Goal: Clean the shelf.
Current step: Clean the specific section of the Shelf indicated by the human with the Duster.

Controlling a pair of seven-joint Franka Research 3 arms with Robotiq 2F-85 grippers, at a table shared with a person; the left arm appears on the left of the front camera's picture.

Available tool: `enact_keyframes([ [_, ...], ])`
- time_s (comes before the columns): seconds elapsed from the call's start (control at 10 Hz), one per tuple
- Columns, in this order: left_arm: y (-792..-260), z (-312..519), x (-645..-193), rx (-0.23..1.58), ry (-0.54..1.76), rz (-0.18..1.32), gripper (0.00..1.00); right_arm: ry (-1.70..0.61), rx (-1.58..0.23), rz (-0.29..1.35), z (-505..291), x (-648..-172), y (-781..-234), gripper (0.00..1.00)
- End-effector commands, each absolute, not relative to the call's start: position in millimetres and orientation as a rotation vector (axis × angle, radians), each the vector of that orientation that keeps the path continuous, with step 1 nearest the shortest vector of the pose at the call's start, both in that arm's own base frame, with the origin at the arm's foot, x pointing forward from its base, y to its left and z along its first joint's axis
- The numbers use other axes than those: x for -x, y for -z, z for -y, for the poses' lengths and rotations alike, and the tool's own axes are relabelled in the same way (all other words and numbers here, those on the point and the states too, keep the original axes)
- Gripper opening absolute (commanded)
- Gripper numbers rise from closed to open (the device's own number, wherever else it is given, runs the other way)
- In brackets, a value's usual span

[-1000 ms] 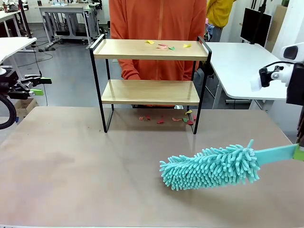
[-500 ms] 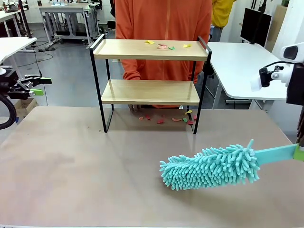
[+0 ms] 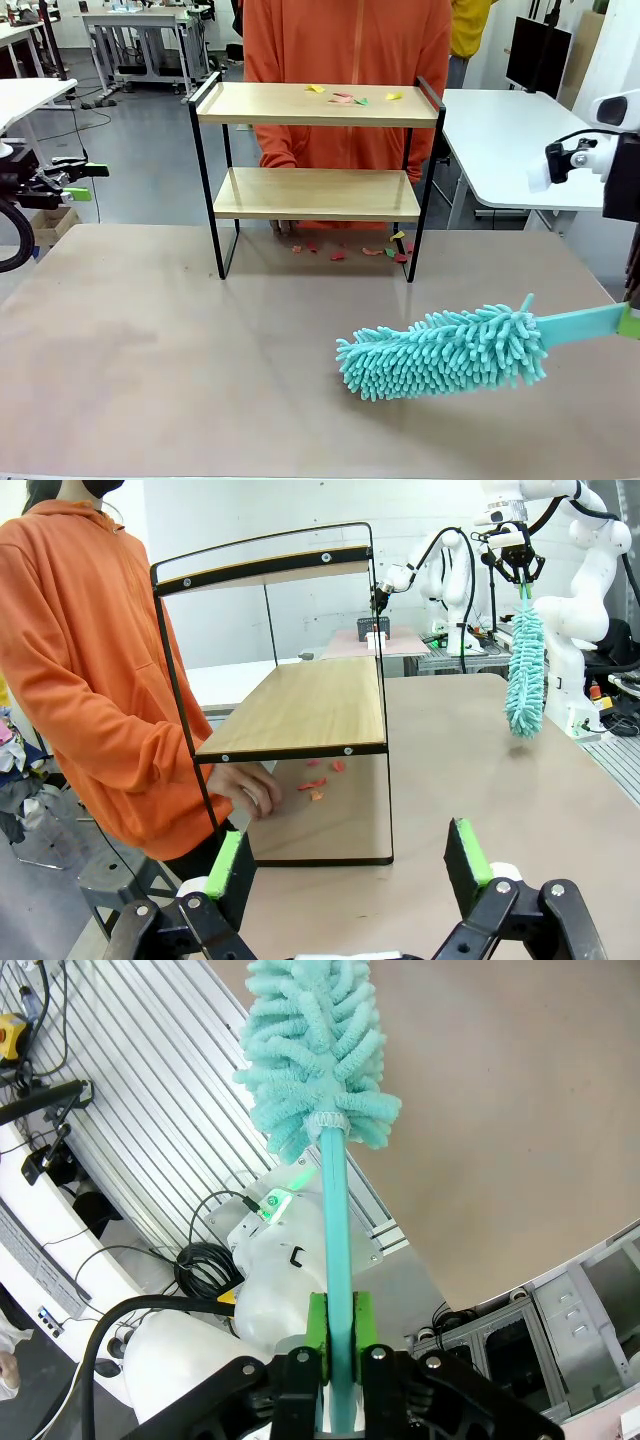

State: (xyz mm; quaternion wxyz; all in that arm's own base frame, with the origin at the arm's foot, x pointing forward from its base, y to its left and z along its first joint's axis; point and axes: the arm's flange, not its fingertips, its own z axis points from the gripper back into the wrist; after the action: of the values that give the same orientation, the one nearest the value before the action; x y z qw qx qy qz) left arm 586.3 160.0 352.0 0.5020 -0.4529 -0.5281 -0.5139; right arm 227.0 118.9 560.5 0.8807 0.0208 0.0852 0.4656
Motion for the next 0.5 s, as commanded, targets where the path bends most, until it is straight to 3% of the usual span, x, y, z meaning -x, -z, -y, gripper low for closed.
enact_keyframes([
  [0.0, -354.1, -160.5, -585.7, 1.093, 1.245, 1.277, 1.00, -0.975, -0.049, -0.165, -119.6, -225.7, -562.4, 0.13],
  [0.1, -354.1, -160.5, -585.7, 1.093, 1.245, 1.277, 1.00, -0.970, -0.043, -0.177, -118.9, -227.0, -560.5, 0.13],
  [0.2, -354.1, -160.5, -585.7, 1.093, 1.245, 1.277, 1.00, -0.896, -0.146, -0.057, -133.6, -226.3, -569.3, 0.13],
  [0.4, -354.1, -160.5, -585.7, 1.093, 1.245, 1.277, 1.00, -0.835, -0.197, 0.002, -170.8, -233.6, -581.2, 0.13],
])
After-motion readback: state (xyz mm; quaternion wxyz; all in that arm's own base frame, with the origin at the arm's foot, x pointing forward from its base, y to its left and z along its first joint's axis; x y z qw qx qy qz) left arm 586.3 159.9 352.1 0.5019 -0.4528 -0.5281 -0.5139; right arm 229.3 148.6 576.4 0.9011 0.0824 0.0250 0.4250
